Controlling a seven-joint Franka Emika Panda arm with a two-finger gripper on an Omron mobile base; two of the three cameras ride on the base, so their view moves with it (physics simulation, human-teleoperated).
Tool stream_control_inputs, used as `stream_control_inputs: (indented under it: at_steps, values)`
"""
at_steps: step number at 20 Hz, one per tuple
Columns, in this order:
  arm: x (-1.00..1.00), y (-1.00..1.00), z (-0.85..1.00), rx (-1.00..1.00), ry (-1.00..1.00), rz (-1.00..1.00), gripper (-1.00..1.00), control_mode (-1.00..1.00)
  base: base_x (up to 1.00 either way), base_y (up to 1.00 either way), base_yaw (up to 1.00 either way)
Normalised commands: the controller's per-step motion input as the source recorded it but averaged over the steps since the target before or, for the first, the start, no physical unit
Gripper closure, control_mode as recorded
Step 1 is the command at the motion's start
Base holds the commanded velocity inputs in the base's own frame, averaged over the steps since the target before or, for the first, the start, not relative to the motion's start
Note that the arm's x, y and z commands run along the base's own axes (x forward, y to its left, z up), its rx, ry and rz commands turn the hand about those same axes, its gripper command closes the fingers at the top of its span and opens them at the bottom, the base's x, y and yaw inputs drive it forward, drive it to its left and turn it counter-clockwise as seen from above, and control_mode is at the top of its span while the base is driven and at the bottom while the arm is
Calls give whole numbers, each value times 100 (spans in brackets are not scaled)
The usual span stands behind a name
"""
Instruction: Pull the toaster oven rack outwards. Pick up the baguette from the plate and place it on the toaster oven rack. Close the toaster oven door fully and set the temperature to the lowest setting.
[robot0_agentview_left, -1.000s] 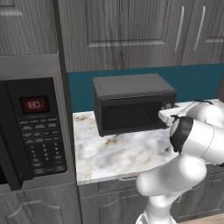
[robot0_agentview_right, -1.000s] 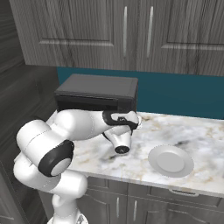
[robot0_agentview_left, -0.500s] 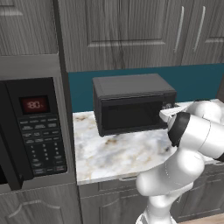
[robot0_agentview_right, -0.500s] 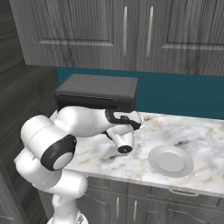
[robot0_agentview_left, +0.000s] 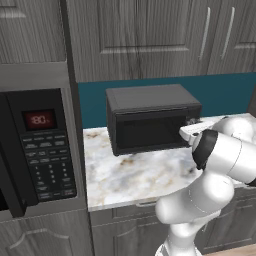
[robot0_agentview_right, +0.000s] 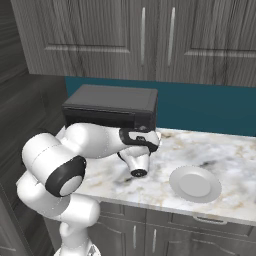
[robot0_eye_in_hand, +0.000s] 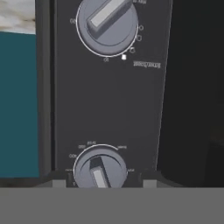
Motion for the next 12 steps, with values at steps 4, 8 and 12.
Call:
stream_control_inputs:
  at_steps: [4,8,12]
  values:
    - [2,15,0,-1,-4,-6,100,-100,0,0,0]
    - [11,0,0,0,0,-1,100,-100,0,0,0]
    - [1,0,0,0,0,0,100,-100,0,0,0]
